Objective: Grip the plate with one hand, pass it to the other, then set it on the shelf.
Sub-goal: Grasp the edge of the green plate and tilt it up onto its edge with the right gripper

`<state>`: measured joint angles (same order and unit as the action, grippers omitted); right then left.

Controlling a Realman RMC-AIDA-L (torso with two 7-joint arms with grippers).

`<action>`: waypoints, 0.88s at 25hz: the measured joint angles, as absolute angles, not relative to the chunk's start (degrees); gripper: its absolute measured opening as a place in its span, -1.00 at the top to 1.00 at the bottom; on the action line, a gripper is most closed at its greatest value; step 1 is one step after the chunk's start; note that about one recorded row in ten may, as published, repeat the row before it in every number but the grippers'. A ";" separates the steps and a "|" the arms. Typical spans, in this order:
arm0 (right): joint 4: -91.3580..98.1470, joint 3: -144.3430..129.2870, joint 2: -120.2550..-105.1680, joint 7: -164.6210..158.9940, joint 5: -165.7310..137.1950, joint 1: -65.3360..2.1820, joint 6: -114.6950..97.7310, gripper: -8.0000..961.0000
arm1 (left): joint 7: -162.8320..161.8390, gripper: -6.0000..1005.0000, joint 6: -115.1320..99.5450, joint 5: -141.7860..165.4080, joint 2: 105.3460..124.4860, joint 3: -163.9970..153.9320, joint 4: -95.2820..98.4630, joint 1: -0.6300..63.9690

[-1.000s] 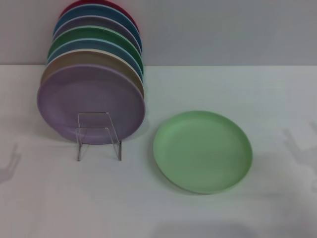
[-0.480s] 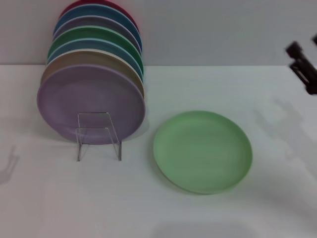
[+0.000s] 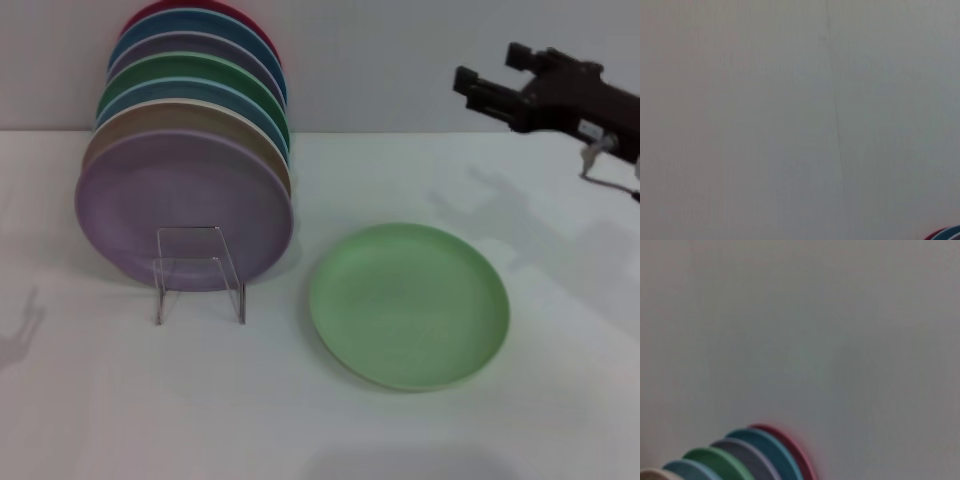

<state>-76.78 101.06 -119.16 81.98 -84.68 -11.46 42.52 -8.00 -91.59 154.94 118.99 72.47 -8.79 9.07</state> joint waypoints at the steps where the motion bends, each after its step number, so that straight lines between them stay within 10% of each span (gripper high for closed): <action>1: -81.59 100.43 -119.10 73.10 -92.95 -10.97 42.26 -0.61 | -8.00 -0.68 -91.47 154.96 119.07 72.37 -8.88 9.21; 22: -83.95 106.01 -118.75 20.16 -145.53 -24.76 73.58 -0.54 | -9.49 -0.67 -91.40 155.07 118.93 72.33 -8.87 10.26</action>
